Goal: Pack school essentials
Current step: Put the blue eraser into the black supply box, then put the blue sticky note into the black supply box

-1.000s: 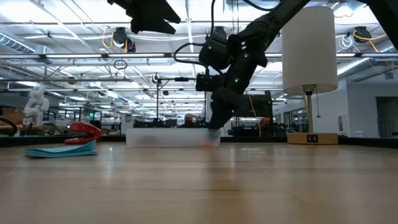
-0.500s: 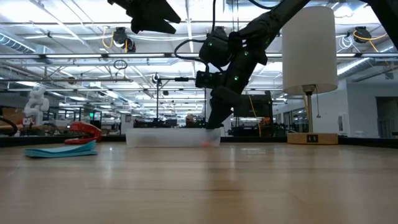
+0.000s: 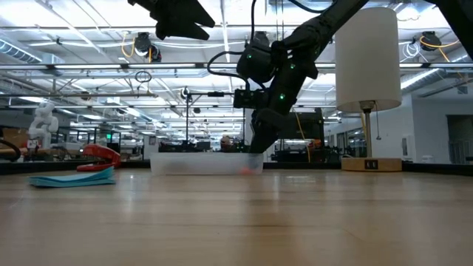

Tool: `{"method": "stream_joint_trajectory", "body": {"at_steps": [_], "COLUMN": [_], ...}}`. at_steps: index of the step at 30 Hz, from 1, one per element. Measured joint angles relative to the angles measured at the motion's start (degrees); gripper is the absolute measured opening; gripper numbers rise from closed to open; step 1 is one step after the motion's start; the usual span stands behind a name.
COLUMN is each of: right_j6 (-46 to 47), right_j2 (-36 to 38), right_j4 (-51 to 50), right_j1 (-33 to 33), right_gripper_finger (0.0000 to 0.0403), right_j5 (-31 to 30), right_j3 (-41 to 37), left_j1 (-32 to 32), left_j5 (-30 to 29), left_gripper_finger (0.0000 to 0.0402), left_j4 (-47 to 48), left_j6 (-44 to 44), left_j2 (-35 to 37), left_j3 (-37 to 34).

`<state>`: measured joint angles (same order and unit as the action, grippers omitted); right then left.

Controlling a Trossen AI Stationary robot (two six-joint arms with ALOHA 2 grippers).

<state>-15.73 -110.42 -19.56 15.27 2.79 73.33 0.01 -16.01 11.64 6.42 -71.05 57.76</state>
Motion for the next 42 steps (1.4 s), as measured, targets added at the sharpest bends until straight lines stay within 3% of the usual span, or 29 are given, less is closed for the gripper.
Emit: {"method": "stream_joint_trajectory", "body": {"at_steps": [13,23,31,42], "right_j6": [2.3,6.3,7.3,7.8], "right_j2": [15.1,35.0,48.5,58.9], "right_j4": [-2.1,-0.6,0.5,-5.6], "right_j1": [-2.9,-11.5,-16.7,-20.1], "right_gripper_finger": [0.0000,0.0000,0.0000,0.0000], "right_j5": [0.2,0.2,0.2,0.2], "right_j3": [-0.6,-15.4,-26.5,-27.7], "left_j1": [-1.6,-9.5,-16.1,-20.3], "left_j5": [0.0,-0.4,-4.8,-6.6], "left_gripper_finger": [0.0230,0.0230,0.0230,0.0229], "left_j4": [0.3,1.3,2.1,11.9], "left_j6": [0.0,0.9,6.4,26.4], "left_j2": [0.0,0.0,-4.5,-12.9], "left_j3": [0.0,0.0,0.1,0.1]}}
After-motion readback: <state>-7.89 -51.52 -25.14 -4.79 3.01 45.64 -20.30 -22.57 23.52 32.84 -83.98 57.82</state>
